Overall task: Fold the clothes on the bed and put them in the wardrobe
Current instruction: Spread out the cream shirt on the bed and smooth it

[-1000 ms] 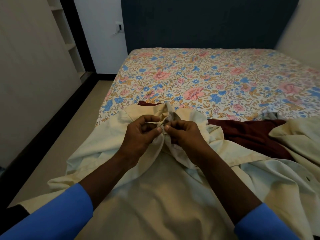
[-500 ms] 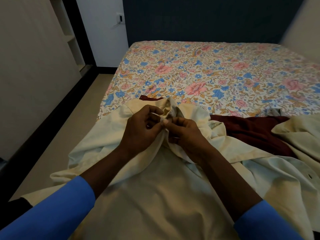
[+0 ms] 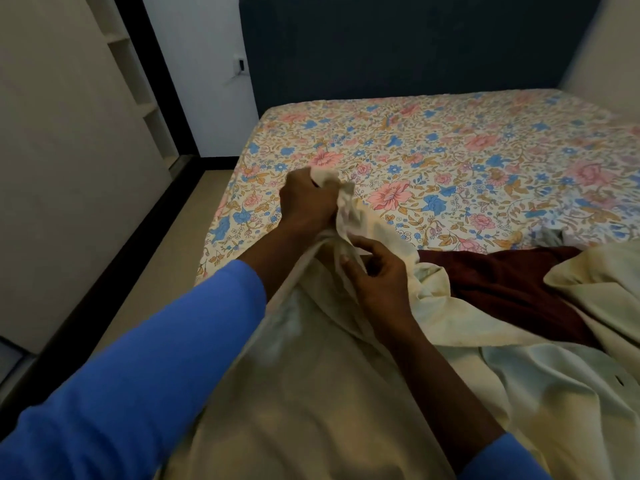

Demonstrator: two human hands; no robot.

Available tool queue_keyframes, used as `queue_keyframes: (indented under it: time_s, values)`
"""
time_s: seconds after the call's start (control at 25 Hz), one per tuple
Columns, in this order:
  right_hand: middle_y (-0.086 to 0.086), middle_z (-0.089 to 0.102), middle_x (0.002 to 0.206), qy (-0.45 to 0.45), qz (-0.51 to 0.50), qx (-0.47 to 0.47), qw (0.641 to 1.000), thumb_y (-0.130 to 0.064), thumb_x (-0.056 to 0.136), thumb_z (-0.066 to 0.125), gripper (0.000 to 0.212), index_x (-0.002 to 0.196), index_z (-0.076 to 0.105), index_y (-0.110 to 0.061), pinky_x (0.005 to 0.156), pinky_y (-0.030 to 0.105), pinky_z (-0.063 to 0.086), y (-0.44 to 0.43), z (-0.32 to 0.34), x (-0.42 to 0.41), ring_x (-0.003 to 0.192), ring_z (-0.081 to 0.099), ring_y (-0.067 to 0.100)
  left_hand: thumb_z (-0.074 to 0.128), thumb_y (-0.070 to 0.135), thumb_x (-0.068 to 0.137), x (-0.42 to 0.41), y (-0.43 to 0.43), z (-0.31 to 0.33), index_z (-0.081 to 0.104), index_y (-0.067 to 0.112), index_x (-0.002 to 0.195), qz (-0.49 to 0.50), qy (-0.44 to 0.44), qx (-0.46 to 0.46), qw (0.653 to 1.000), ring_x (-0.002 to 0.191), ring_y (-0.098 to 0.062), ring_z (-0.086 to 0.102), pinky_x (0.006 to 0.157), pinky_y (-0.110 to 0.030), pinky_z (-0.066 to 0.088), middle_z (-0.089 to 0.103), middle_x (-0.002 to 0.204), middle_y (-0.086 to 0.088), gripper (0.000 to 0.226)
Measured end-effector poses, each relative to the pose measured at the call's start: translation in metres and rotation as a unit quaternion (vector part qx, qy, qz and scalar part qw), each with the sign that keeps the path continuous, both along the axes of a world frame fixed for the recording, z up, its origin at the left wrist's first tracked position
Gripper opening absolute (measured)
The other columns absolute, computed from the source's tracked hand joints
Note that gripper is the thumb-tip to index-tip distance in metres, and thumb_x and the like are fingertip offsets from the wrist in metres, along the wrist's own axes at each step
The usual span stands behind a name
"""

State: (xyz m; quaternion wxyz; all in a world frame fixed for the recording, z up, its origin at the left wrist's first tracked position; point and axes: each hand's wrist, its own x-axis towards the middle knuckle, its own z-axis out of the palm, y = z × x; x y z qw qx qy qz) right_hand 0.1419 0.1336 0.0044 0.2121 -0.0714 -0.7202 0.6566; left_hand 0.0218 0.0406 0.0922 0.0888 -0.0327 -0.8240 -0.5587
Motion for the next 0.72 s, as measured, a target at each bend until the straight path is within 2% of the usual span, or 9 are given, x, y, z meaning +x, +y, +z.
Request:
queue_keyframes:
  time_s: [0.08,0.16,0.24,0.28,0.4,0.48,0.56,0.64,0.72]
  values:
    - [-0.008,0.077,0.101,-0.011,-0.052,0.017,0.998,-0.025,0.098,0.07,0.018,0.115,0.076,-0.02,0.086,0.034,0.061,0.009,0.002,-0.005,0.093,0.072,0.007,0.072,0.033,0.094,-0.007,0.008,0.005,0.064,0.011,0.116,0.056,0.139,0.018,0.989,0.083,-0.006,0.062,0.072,-0.012,0.049,0.065,0.1,0.006,0.031]
    - [-0.006,0.077,0.093,-0.056,-0.073,0.08,0.993,-0.025,0.098,0.069,0.013,0.104,0.078,-0.019,0.086,0.041,0.061,0.016,-0.005,-0.006,0.087,0.072,0.01,0.074,0.036,0.092,-0.016,0.011,-0.014,0.063,0.012,0.124,-0.099,0.082,-0.068,0.989,0.089,-0.009,0.065,0.078,-0.018,0.052,0.07,0.105,0.003,0.041]
    - [0.002,0.078,0.092,-0.132,-0.067,0.135,0.98,-0.022,0.095,0.07,0.012,0.098,0.079,-0.013,0.088,0.043,0.058,0.018,-0.013,-0.006,0.086,0.071,0.017,0.073,0.039,0.092,-0.011,0.0,-0.05,0.073,0.013,0.113,-0.235,-0.018,-0.286,0.929,0.094,-0.017,0.069,0.085,-0.034,0.055,0.075,0.103,-0.003,0.033]
    - [0.005,0.078,0.096,-0.163,-0.06,0.146,0.974,-0.021,0.094,0.071,0.014,0.102,0.079,-0.012,0.09,0.039,0.057,0.019,-0.017,-0.005,0.09,0.071,0.019,0.072,0.04,0.093,-0.006,-0.01,-0.069,0.077,0.013,0.106,-0.238,-0.014,-0.354,0.904,0.093,-0.019,0.069,0.084,-0.036,0.054,0.076,0.101,-0.004,0.03]
    - [0.006,0.078,0.102,-0.194,-0.045,0.186,0.962,-0.02,0.093,0.071,0.016,0.105,0.079,-0.012,0.09,0.033,0.053,0.022,-0.018,0.0,0.097,0.07,0.022,0.066,0.049,0.092,0.02,-0.042,-0.106,0.077,0.021,0.098,-0.169,0.077,-0.357,0.916,0.088,-0.021,0.066,0.076,-0.031,0.048,0.073,0.094,-0.001,0.03]
    - [0.003,0.076,0.09,-0.201,-0.041,0.256,0.945,-0.026,0.093,0.07,0.012,0.093,0.078,-0.017,0.084,0.036,0.055,0.024,-0.019,0.0,0.089,0.069,0.022,0.06,0.057,0.089,0.037,-0.05,-0.117,0.075,0.026,0.094,-0.168,0.096,-0.347,0.918,0.082,-0.019,0.062,0.071,-0.033,0.047,0.067,0.087,0.001,0.035]
    - [0.0,0.07,0.075,-0.23,-0.047,0.304,0.923,-0.031,0.091,0.071,0.02,0.077,0.072,-0.017,0.073,0.033,0.051,0.023,-0.023,0.002,0.079,0.067,0.022,0.064,0.05,0.093,0.049,-0.051,-0.119,0.071,0.025,0.095,-0.171,0.076,-0.352,0.917,0.082,-0.021,0.063,0.068,-0.033,0.043,0.066,0.087,0.0,0.026]
    - [0.006,0.069,0.067,-0.247,-0.039,0.242,0.937,-0.027,0.089,0.074,0.023,0.072,0.071,-0.012,0.069,0.037,0.053,0.022,-0.025,0.006,0.07,0.067,0.025,0.062,0.04,0.098,0.058,-0.049,-0.112,0.063,0.023,0.1,-0.135,0.105,-0.355,0.919,0.079,-0.024,0.064,0.064,-0.032,0.041,0.068,0.085,-0.002,0.016]
    - [0.012,0.071,0.069,-0.256,-0.01,0.055,0.965,-0.018,0.093,0.074,0.018,0.08,0.074,-0.005,0.065,0.038,0.058,0.018,-0.02,0.012,0.062,0.067,0.023,0.062,0.032,0.1,0.072,-0.051,-0.099,0.063,0.022,0.105,-0.106,0.175,-0.325,0.923,0.071,-0.02,0.065,0.059,-0.031,0.045,0.071,0.082,-0.001,0.011]
